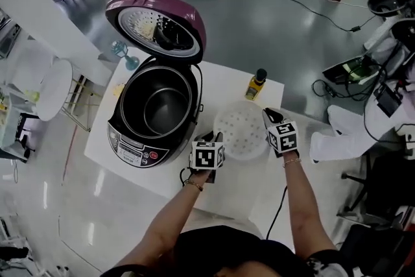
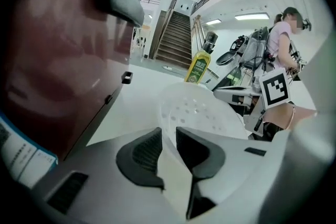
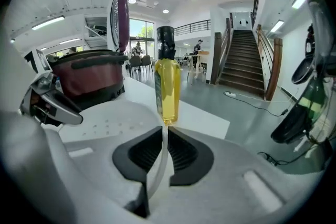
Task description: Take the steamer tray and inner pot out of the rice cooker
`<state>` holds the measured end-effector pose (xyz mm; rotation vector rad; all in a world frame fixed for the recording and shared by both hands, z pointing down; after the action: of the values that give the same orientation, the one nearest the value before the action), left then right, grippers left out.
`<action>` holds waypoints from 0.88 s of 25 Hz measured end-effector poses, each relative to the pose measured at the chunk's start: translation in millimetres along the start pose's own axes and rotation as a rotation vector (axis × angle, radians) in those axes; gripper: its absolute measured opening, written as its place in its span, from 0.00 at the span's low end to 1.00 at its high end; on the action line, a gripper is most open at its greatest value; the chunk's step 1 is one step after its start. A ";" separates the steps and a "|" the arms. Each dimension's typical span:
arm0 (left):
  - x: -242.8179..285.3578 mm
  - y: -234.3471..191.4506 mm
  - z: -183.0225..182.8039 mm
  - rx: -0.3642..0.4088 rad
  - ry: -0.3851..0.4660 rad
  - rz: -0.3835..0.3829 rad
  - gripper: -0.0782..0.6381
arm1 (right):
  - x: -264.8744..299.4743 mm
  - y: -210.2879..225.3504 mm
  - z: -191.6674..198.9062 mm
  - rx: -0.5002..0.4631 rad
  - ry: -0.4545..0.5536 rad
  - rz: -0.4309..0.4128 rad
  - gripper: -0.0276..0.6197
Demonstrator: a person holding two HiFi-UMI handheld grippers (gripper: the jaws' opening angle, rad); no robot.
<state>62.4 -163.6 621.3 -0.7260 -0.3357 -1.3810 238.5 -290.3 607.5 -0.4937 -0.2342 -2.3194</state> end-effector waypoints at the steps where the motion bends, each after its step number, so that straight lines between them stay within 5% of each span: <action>1: 2.3 -1.1 -0.9 0.009 0.003 0.008 0.23 | 1.9 1.1 1.3 0.001 -0.003 0.005 0.10; 11: -6.7 -3.7 -8.2 0.114 0.001 0.040 0.40 | -7.5 5.6 6.7 -0.010 -0.018 0.081 0.21; 16: -35.6 8.2 -3.1 0.190 0.035 0.073 0.40 | -43.5 9.3 -3.5 0.131 0.061 0.170 0.26; 22: -107.4 67.0 -16.1 0.390 0.165 0.225 0.40 | -103.6 -24.9 -36.8 0.280 0.249 0.142 0.27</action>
<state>103.7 -90.2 525.4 -0.3146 -0.3672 -1.1100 278.2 -218.2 530.5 -0.0776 -0.3824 -2.1395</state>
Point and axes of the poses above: the fingertips, and each gripper's own axes: x forward along the fingers, y to its right, z out of its underside, the point moved 3 cm from there along -x, backward along the fingers, and after that the axes turned 11 degrees about y, right-handed, at the moved point
